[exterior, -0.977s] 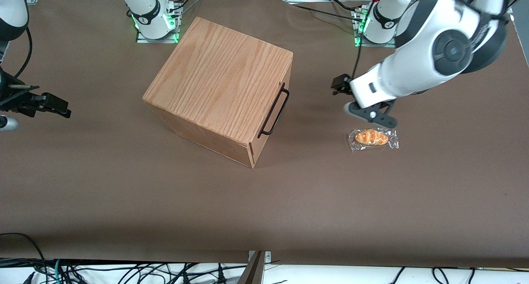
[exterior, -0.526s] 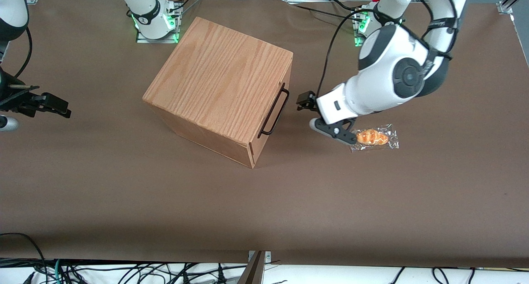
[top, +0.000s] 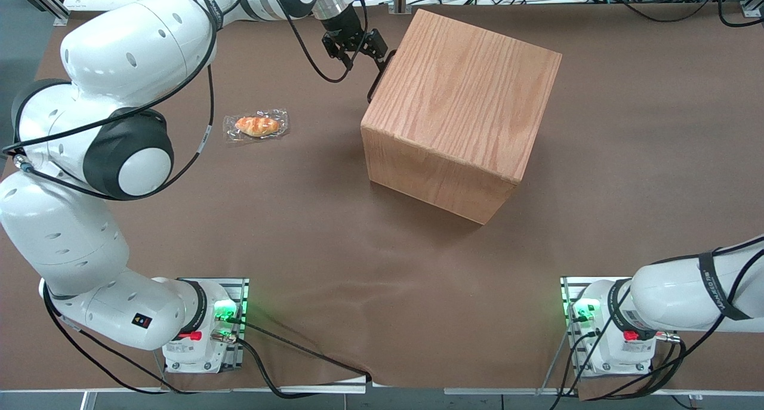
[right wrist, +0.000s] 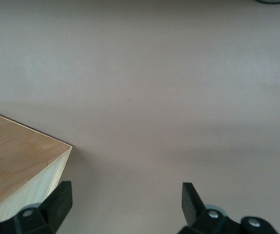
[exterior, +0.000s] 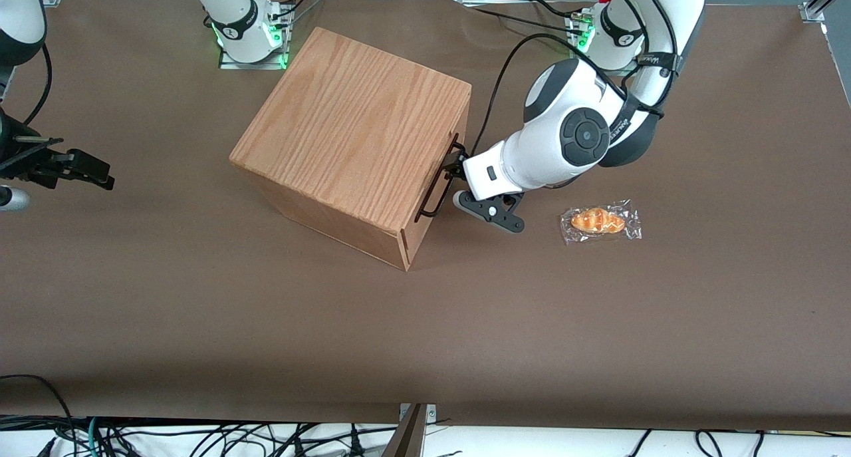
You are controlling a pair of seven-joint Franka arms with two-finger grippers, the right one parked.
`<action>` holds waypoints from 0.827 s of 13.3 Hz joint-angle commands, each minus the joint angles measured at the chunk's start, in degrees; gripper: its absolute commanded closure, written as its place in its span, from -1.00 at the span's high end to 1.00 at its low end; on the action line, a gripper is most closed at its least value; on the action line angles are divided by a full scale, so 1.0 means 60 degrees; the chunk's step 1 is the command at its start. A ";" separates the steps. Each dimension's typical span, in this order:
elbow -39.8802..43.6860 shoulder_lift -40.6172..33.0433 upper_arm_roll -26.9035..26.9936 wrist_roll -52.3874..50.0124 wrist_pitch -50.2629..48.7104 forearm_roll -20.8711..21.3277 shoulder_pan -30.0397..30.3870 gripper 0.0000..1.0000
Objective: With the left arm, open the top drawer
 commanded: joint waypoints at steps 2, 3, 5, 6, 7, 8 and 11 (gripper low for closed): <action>0.0253 0.0277 0.0077 0.0085 0.0155 -0.0017 -0.0265 1.00; 0.0239 0.0379 0.0077 0.0085 0.0228 -0.0017 -0.0266 1.00; 0.0239 0.0453 0.0092 0.0100 0.0244 0.0070 -0.0325 1.00; 0.0239 0.0453 0.0092 0.0086 0.0244 0.0579 -0.0340 1.00; 0.0239 0.0453 0.0063 0.0085 0.0244 0.0917 -0.0340 1.00; 0.0239 0.0540 0.0063 0.0085 0.0244 0.0993 -0.0354 1.00; 0.0224 0.0614 0.0077 0.0085 0.0244 0.1372 -0.0457 1.00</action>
